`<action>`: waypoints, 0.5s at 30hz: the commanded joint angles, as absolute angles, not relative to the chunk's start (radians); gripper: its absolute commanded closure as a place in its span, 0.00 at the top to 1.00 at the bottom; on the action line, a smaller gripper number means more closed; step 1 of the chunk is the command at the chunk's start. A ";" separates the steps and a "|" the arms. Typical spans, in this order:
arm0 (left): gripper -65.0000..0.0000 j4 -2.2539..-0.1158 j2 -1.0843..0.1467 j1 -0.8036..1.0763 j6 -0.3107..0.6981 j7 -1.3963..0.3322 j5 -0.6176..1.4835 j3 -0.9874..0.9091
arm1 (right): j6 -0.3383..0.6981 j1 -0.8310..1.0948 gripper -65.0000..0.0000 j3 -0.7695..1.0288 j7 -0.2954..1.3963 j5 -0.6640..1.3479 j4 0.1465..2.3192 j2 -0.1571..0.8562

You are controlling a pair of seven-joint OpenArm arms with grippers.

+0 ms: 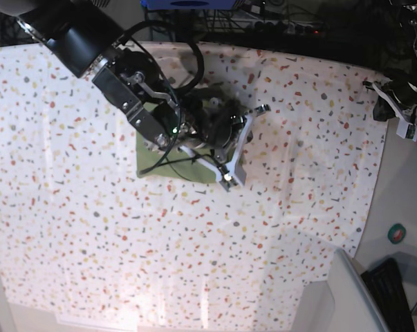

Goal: Layout the t-shirt on the table in an organized manner, then fold the t-shirt properly
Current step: 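Press and smooth the green bundle with the right gripper, then withdraw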

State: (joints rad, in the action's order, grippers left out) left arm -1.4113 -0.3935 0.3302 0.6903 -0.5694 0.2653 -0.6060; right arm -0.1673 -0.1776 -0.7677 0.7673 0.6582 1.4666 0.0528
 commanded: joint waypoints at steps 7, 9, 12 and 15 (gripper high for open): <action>0.00 -1.426 -0.412 0.334 0.698 -0.553 0.275 -0.613 | -0.166 -0.295 0.00 -0.657 0.753 0.653 1.308 0.015; 0.00 -1.426 -0.412 0.334 0.698 -0.553 0.275 -0.613 | -0.166 -0.312 0.00 -0.659 0.740 0.653 1.247 -0.008; 0.00 -1.428 -0.410 0.332 0.698 -0.553 0.275 -0.613 | -0.166 -0.312 0.00 -0.659 0.704 0.653 1.187 -0.045; 0.00 -1.434 -0.386 0.326 0.698 -0.553 0.272 -0.613 | -0.166 -0.315 0.00 -0.661 0.685 0.653 1.112 -0.082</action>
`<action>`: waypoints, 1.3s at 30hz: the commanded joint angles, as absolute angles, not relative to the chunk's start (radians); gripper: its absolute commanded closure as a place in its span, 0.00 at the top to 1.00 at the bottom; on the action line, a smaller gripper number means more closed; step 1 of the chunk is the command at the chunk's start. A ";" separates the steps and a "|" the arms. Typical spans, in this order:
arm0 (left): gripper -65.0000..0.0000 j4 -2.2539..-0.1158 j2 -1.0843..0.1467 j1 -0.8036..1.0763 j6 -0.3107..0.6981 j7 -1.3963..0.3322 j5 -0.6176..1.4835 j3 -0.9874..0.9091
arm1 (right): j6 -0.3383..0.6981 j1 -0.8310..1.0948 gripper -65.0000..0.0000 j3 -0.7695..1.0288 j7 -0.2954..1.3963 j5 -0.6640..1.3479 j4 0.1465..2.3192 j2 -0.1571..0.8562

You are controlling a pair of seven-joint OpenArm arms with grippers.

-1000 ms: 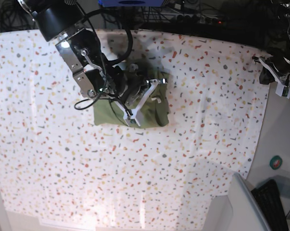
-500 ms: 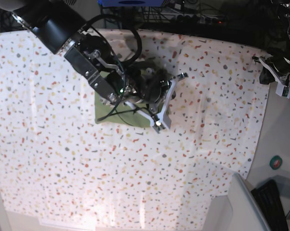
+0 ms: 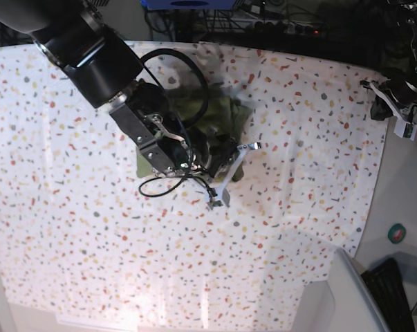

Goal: Layout the t-shirt on the table in an organized manner, then fold the t-shirt properly
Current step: 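Press and smooth the green bundle with the right gripper, then withdraw, then grip the bundle's opposite sides with both grippers to square it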

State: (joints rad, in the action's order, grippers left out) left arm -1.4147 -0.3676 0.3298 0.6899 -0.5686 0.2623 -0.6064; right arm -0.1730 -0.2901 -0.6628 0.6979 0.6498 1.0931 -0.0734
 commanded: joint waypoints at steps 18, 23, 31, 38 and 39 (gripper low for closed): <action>0.00 -1.649 -0.228 0.306 0.698 -0.558 0.275 -0.302 | -0.166 0.050 0.00 -0.242 0.777 0.659 1.782 0.124; 0.00 -1.650 -0.166 0.269 0.698 -0.558 0.277 -0.208 | -0.163 0.120 0.00 -0.117 0.779 0.659 1.801 0.131; 0.00 -1.621 -0.094 0.176 0.698 -0.558 0.272 -0.094 | -0.163 0.122 0.00 -0.116 0.776 0.659 1.732 0.124; 0.00 -1.346 -0.099 0.058 0.651 -0.555 0.271 -0.058 | -0.159 0.090 0.00 -0.122 0.776 0.659 1.593 0.073; 0.00 -1.319 -0.099 0.044 0.650 -0.553 0.271 -0.053 | -0.159 0.088 0.00 -0.128 0.776 0.659 1.590 0.073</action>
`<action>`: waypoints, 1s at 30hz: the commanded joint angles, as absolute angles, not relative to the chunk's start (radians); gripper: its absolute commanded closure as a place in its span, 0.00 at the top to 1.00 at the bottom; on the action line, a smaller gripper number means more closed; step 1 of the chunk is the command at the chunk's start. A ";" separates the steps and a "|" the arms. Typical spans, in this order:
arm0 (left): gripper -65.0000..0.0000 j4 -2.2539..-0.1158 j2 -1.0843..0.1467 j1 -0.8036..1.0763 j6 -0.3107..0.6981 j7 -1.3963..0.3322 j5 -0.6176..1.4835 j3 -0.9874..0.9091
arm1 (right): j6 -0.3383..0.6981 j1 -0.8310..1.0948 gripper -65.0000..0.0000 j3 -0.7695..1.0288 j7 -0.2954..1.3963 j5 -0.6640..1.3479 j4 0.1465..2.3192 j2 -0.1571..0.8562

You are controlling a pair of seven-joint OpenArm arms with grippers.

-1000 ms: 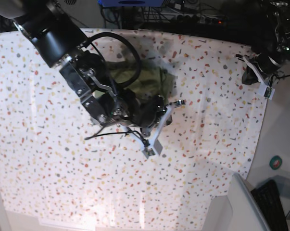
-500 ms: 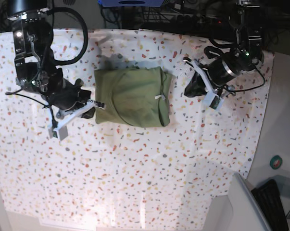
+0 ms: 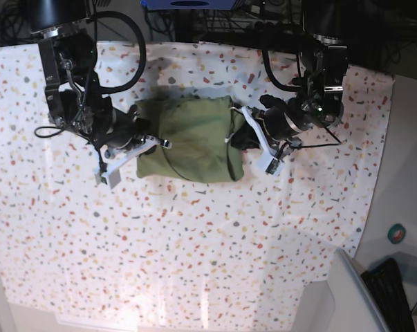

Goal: Layout the t-shirt on the table in an organized manner, then fold the t-shirt properly
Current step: 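Grip the bundle's opposite sides with both grippers to square it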

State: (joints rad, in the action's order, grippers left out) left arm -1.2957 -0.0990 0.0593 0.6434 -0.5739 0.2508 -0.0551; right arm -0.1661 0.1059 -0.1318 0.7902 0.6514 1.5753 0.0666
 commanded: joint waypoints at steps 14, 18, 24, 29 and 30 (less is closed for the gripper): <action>0.00 -1.202 -0.102 -0.012 0.645 -0.550 0.271 -0.051 | -0.159 0.082 0.00 -0.211 0.634 0.659 1.463 0.082; 0.00 -1.230 -0.102 -0.004 0.645 -0.552 0.275 -0.058 | -0.159 0.110 0.00 -0.213 0.634 0.659 1.543 0.082; 0.00 -1.391 -0.127 0.044 0.648 -0.572 0.278 -0.117 | -0.159 0.148 0.00 -0.213 0.634 0.659 1.718 0.082; 0.00 -1.518 -0.128 0.053 0.698 -0.734 0.309 -0.243 | -0.159 0.157 0.00 -0.203 0.634 0.659 1.751 0.084; 0.00 -1.537 -0.131 0.054 0.698 -0.759 0.344 -0.271 | -0.159 0.157 0.00 -0.203 0.634 0.659 1.751 0.084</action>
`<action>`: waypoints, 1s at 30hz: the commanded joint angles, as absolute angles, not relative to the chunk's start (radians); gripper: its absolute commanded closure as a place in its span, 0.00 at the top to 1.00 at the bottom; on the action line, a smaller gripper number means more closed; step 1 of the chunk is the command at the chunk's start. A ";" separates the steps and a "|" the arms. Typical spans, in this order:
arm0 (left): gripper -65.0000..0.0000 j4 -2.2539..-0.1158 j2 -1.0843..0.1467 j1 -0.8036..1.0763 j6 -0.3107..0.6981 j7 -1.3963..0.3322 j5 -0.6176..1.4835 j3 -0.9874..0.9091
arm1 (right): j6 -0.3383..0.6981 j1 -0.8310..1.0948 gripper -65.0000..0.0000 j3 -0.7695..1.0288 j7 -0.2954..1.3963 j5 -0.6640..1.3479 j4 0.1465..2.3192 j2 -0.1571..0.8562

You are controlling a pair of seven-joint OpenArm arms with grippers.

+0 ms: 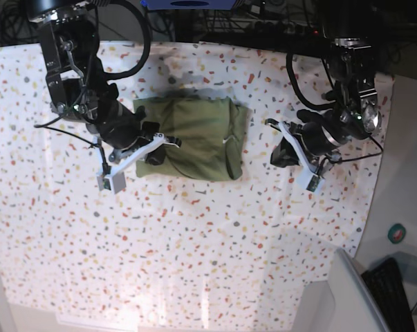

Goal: Layout the t-shirt on the table in an organized manner, then fold the t-shirt properly
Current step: 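Grip the bundle's opposite sides with both grippers to square it, then grasp the bundle's side with the left gripper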

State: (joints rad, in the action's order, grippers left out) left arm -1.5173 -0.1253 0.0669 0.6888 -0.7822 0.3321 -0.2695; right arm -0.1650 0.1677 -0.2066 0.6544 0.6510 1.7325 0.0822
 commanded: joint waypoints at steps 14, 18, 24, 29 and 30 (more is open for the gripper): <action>1.00 -1.598 -0.130 0.073 0.698 -0.842 0.476 -0.437 | -0.159 0.160 0.00 -0.173 0.631 0.657 1.745 0.124; 1.00 -1.580 -0.127 0.079 0.698 -0.842 0.476 -0.435 | -0.159 0.162 0.00 -0.133 0.631 0.657 1.750 0.127; 1.00 -1.486 -0.124 0.068 0.698 -0.842 0.476 -0.435 | -0.159 0.182 0.00 -0.033 0.631 0.657 1.751 0.127; 1.00 -1.428 -0.122 0.064 0.698 -0.837 0.476 -0.343 | -0.159 0.182 0.00 0.019 0.631 0.657 1.747 0.127; 1.00 -1.420 -0.122 0.053 0.698 -0.837 0.476 -0.312 | -0.159 0.182 0.00 0.025 0.631 0.657 1.747 0.127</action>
State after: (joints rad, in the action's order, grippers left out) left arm -1.4029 -0.1204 0.0711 0.6857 -0.8574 0.4534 -0.3115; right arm -0.1650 0.1928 0.0216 0.6483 0.6506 1.7287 0.1230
